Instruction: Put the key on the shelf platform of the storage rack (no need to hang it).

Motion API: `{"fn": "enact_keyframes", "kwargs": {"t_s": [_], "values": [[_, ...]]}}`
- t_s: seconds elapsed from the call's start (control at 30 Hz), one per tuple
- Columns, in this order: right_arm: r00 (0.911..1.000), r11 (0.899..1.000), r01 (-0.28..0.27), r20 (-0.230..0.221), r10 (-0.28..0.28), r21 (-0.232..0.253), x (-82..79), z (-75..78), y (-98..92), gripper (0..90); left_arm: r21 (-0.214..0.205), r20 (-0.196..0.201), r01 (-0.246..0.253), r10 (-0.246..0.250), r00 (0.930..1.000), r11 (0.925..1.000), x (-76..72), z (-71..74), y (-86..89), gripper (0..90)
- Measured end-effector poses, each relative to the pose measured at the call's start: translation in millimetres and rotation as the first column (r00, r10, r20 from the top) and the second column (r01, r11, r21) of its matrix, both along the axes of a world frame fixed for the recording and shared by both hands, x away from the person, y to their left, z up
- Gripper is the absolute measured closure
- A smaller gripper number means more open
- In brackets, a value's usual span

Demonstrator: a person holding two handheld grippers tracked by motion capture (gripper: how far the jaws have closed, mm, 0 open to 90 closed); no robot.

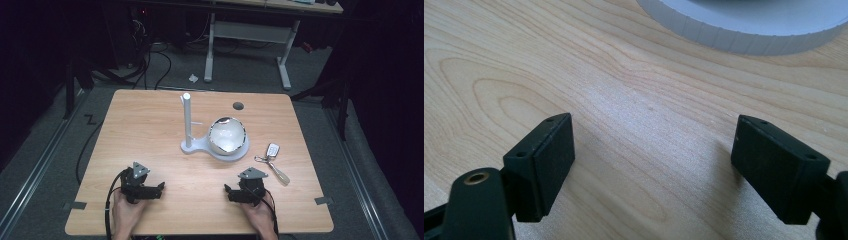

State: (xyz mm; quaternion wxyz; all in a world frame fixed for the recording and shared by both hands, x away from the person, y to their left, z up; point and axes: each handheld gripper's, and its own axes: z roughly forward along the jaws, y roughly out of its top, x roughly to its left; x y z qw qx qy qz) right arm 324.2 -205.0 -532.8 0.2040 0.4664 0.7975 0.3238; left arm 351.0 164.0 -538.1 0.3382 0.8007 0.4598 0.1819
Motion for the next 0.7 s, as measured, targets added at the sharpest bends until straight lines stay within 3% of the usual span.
{"fn": "enact_keyframes", "kwargs": {"t_s": [0.7], "values": [[1.0, 1.0, 0.007, -0.004, -0.007, 0.005, -2.8, 0.5, 3.1, 20.3, -0.003, 0.006, -0.004, 0.004, 1.0, 1.0, -0.3, 0.3, 0.8, 5.7]]}}
